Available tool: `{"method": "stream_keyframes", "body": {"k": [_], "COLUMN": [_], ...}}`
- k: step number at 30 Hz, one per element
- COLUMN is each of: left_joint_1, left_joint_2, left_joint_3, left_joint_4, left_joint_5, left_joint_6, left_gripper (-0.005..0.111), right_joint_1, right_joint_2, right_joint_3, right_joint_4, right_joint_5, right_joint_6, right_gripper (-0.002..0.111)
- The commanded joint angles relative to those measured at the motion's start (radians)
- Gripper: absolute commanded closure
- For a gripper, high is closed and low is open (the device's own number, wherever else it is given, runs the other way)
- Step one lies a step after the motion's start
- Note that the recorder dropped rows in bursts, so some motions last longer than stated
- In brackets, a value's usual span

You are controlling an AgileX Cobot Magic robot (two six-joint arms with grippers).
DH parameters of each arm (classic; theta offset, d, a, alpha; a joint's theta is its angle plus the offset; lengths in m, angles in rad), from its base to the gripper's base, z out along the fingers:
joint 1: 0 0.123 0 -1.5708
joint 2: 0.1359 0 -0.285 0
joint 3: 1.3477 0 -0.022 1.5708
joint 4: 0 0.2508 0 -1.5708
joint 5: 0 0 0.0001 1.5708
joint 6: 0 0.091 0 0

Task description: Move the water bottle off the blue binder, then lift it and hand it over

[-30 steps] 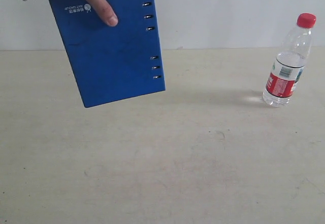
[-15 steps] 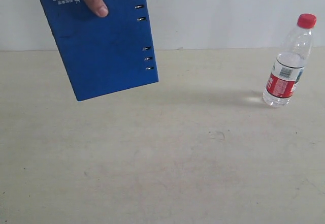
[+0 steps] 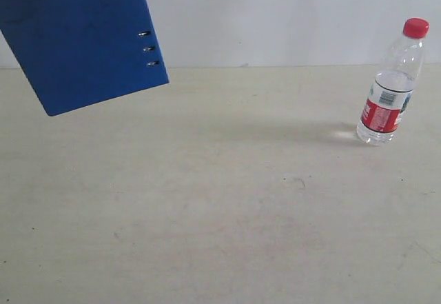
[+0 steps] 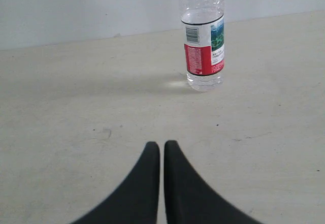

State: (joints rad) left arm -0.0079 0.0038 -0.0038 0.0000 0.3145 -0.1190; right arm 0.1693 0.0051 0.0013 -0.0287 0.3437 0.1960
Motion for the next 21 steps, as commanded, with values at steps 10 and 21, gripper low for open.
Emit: {"method": "stream_keyframes", "body": {"k": [10,21], "left_joint_1": [-0.002,-0.002], "left_joint_2": [-0.004,-0.004], "left_joint_3": [0.004,0.004], "left_joint_4": [0.009,0.009], "left_joint_5": [-0.008,-0.008], "left_joint_6": [0.007,0.007], "left_gripper": [0.100,0.100], "right_joint_1": [-0.049,-0.218], "right_joint_2": [-0.005,-0.005], "right_joint_3": [-0.001,-0.001], "right_joint_4": [-0.087,-0.062], "right_joint_5": [0.017,0.020], "right_joint_6": [-0.102,-0.102], "right_gripper": [0.108,0.108]}}
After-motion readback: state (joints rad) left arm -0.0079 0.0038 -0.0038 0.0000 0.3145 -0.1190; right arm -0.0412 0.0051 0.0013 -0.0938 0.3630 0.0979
